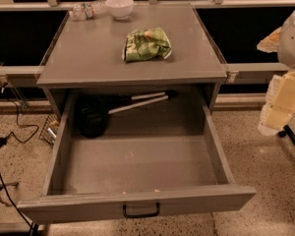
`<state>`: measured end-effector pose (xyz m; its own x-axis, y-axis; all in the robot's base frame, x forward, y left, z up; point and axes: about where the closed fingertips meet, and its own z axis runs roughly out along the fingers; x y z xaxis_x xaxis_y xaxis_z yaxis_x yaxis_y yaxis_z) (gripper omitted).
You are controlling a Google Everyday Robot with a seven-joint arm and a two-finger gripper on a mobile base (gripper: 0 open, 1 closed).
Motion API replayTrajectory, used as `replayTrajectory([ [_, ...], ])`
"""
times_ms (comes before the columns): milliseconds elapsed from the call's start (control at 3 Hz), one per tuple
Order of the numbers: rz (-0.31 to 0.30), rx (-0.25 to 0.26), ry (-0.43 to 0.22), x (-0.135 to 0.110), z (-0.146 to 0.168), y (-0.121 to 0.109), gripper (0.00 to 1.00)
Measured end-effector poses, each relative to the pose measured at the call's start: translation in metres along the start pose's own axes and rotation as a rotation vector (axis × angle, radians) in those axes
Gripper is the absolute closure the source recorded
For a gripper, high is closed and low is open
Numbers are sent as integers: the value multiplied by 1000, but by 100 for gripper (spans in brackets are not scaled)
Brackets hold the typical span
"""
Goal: Place green jalapeno chip bag into top drawer
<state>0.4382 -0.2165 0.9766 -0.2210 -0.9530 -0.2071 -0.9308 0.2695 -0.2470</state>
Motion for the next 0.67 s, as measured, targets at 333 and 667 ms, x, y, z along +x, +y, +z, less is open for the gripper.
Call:
replayTrajectory([
  [333, 0, 0, 0, 0, 0, 0, 0],
  [667, -22, 25, -36, -21, 3, -14, 0],
])
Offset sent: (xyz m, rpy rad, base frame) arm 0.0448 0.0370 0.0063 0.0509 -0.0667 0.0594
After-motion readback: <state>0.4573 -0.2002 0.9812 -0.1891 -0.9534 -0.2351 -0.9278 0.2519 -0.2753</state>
